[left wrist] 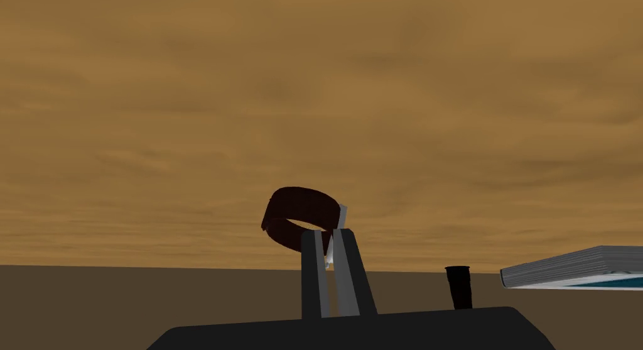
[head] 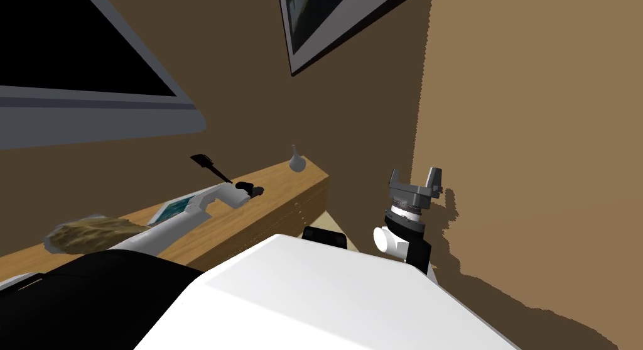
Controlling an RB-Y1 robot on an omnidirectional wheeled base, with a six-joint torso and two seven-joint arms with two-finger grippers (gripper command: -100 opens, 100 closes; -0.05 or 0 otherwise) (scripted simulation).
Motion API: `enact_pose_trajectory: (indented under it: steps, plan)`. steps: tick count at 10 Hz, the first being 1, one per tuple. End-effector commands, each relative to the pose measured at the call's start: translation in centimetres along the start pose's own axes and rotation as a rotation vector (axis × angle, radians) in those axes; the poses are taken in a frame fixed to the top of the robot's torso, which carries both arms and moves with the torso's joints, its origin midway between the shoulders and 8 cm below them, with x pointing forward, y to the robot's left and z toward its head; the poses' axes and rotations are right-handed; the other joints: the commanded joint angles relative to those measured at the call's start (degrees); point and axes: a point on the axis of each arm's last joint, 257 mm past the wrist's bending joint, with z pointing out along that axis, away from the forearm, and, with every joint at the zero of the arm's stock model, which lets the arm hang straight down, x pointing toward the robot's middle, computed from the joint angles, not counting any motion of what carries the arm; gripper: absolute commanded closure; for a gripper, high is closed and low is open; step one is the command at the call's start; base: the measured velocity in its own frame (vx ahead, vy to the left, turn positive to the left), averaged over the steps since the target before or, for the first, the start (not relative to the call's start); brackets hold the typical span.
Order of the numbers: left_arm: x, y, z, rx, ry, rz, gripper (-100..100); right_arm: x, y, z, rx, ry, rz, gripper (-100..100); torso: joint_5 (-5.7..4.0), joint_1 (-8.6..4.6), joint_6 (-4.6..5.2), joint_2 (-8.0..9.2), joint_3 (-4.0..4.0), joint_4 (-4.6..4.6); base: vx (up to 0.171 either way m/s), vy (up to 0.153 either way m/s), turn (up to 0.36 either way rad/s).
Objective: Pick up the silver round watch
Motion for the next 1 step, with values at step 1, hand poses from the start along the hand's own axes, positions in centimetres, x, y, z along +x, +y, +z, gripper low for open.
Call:
enact_pose_trajectory:
  steps: [1]
  plan:
    - [0.0, 0.0, 0.0, 0.0, 0.0, 0.0, 0, 0.0, 0.0, 0.0, 0.0, 0.0, 0.0, 0, 0.0, 0.0, 0.0, 0.0, 0.0, 0.0, 0.0, 0.0, 0.0]
